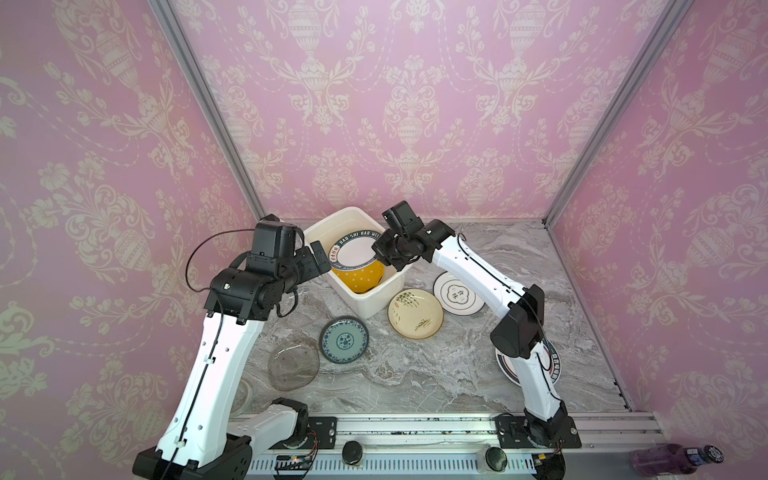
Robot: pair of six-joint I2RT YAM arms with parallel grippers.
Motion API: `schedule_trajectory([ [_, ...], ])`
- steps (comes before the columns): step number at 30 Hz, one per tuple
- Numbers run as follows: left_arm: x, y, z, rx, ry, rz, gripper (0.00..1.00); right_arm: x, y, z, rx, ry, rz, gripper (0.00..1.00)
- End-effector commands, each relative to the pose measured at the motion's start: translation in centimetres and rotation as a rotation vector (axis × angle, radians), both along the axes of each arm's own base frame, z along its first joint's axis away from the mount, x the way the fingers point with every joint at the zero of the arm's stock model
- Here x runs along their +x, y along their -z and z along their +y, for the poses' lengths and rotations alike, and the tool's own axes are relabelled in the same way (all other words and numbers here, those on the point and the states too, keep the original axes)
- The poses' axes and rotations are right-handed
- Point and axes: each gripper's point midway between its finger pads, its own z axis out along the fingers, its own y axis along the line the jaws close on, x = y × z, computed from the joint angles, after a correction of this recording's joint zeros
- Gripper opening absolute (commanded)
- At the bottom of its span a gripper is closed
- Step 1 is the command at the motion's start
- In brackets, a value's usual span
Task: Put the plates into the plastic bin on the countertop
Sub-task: 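Lower the green-rimmed plate into the bin onto the yellow plates and release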
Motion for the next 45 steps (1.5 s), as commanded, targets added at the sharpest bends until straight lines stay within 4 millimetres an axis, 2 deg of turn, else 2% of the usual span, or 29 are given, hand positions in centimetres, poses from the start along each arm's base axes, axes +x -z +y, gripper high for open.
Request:
schedule_trajectory([
  [1, 0.9, -0.9, 0.4, 0.031, -0.002, -0.032, 0.99, 1.3, -0.9, 1.5, 0.051, 0.049, -0.042, 0.0],
  [7, 1.0, 0.0, 0.1, 0.022, 0.008, -0.003, 0.99, 1.1, 2.3, 3.3, 0.046, 0.071, 0.021, 0.0],
  [24, 1.9, 1.8, -0.5, 0.052, 0.051, 0.067, 0.99, 2.8, 8.6, 4.7, 0.022, 0.134, 0.097, 0.0],
  [37, 1.1, 2.3, -0.3, 0.091, 0.087, 0.093, 0.99, 3.7, 10.8, 5.3, -0.003, 0.165, 0.083, 0.0],
  [45, -0.1, 2.7, 0.0, 0.087, 0.082, 0.104, 0.99, 4.2, 11.1, 5.6, 0.0, 0.191, 0.066, 0.02],
])
